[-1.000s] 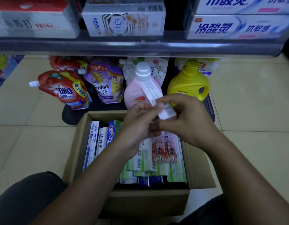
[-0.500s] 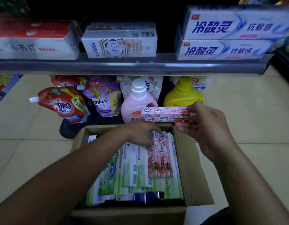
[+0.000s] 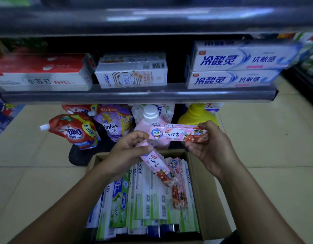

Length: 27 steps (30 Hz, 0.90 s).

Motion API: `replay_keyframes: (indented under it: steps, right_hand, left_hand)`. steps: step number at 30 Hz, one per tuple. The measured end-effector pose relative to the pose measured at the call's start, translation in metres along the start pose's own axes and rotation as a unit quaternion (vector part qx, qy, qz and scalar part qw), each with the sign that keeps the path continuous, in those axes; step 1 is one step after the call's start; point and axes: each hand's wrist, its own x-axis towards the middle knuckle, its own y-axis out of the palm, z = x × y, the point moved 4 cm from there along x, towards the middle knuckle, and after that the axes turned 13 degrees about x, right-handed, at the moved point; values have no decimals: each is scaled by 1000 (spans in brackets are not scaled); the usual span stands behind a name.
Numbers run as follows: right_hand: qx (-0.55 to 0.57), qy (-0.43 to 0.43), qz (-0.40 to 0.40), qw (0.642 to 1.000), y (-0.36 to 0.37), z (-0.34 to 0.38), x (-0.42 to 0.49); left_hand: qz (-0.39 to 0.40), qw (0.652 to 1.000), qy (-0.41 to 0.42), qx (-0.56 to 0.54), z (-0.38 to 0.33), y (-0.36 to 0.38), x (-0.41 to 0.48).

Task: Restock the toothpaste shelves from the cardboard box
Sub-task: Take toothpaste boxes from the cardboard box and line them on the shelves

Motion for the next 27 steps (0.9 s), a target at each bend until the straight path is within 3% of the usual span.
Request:
replay_keyframes:
  steps: [3, 7, 12, 18, 22, 27]
  right_hand:
    - [54, 25, 34, 998, 19, 13, -10]
    - [87, 5, 69, 994, 43, 53, -32]
    - [90, -41, 138, 986, 76, 117, -67]
    - [46, -130, 184, 973, 103, 194, -95]
    - [33, -238, 245, 939, 112, 240, -109]
    - [1, -381, 207, 901, 110, 291, -118]
  left_hand:
    - [-79, 993, 30, -82, -32, -7, -11]
    - [-188, 976, 107, -5, -100, -12, -21]
    - [-139, 959, 221, 113, -189, 8, -28]
    - [-155, 949, 267, 59, -271, 37, -19]
    - [-175, 941, 288, 30, -313, 50, -10]
    - [-185, 924, 331, 47, -367, 69, -6]
